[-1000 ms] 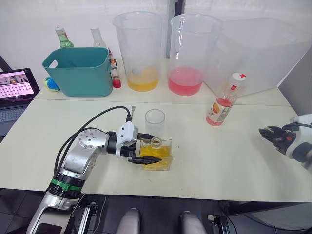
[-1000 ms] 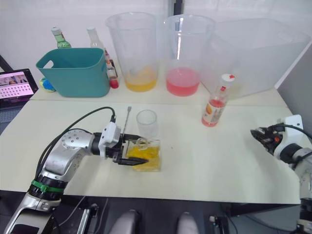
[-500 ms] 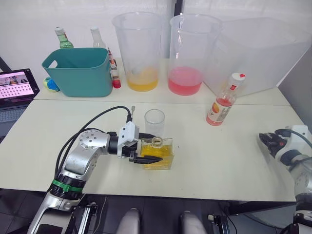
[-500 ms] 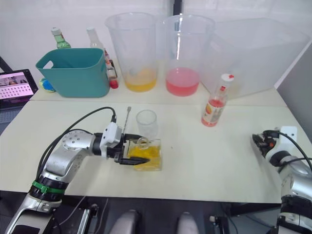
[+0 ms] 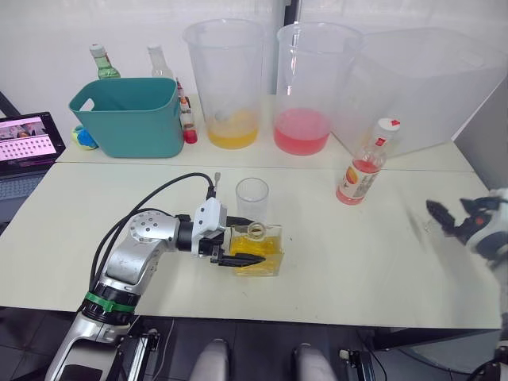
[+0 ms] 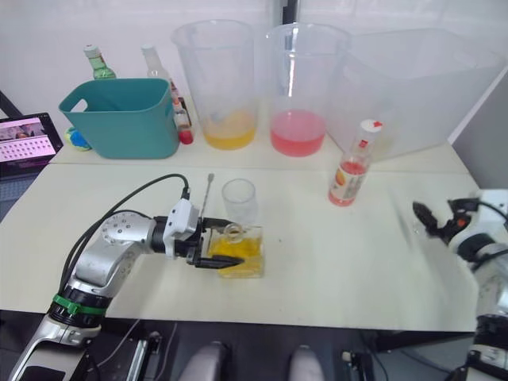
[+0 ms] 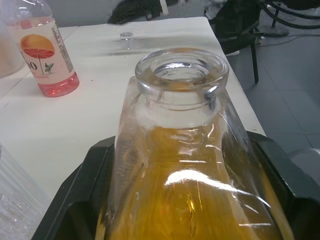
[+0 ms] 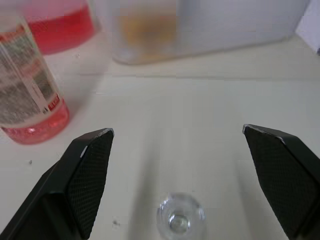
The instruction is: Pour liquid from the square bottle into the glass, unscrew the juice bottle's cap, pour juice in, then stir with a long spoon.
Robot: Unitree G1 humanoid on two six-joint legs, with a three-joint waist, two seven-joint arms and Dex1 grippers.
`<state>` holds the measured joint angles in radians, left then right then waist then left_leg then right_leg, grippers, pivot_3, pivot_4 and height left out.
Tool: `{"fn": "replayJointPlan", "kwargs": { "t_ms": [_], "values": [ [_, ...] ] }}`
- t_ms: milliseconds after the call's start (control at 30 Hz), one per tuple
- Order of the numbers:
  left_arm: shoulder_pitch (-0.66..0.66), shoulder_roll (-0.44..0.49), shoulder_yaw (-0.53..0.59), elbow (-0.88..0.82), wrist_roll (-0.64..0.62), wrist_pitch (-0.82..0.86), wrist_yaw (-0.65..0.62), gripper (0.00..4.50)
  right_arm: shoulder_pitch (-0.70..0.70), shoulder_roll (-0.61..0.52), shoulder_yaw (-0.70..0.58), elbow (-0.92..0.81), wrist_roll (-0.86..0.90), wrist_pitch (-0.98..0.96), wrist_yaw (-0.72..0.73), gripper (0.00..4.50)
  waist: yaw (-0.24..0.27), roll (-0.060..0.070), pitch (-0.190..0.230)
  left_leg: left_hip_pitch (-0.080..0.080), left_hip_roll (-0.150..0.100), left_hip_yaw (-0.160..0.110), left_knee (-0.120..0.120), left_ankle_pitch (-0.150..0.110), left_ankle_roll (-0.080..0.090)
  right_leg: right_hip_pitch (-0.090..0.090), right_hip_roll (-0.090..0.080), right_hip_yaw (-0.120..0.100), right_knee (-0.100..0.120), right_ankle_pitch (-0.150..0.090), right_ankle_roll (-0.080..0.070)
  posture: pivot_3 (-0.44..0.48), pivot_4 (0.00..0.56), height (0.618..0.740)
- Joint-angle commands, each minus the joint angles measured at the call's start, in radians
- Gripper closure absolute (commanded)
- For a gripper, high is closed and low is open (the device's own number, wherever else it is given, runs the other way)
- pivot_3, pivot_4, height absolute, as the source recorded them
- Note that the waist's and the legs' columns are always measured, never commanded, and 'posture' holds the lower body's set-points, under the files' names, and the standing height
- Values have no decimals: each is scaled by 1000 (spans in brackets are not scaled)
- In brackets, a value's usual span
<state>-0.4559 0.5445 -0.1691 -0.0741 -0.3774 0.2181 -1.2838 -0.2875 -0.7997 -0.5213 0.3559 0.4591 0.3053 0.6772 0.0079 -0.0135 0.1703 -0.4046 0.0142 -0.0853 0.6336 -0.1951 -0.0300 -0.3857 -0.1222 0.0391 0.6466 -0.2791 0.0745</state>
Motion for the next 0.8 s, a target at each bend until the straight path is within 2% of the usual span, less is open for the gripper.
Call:
{"fn": "replayJointPlan", "kwargs": {
  "t_ms": [33,233,400,467,567,800],
  "values": [
    [-13,-9,-3,-5,21,-18,35,1699,36,-69,-42,-119,71,81,84,43,1,0,0,0,0,0,0,0,0,0,0,0,0,0,0,0,150,740],
    [-10,-11,2,2,0,6,27,1699,159,-175,-61,-427,298,330,301,43,0,0,0,0,0,0,0,0,0,0,0,0,-1,0,0,0,150,740],
    [-6,-7,8,-8,-9,10,23,1699,190,-181,-18,-662,457,482,327,43,0,0,0,0,0,0,0,0,0,0,0,0,-1,0,1,0,150,740],
    [-4,-2,15,-18,-20,19,21,1699,183,-180,-2,-701,491,518,320,43,2,-1,1,0,0,0,0,0,0,1,0,0,-1,0,1,0,150,740],
    [5,14,32,-56,-51,52,23,1699,177,-180,88,-751,482,532,332,43,-2,-1,1,-1,0,0,0,0,0,0,0,0,-1,0,1,0,150,740],
    [44,78,83,-134,-87,94,28,1699,126,-180,190,-742,453,506,385,43,-21,-3,2,-2,0,0,-1,0,1,-2,0,0,-1,0,1,0,150,740]
  ]
}}
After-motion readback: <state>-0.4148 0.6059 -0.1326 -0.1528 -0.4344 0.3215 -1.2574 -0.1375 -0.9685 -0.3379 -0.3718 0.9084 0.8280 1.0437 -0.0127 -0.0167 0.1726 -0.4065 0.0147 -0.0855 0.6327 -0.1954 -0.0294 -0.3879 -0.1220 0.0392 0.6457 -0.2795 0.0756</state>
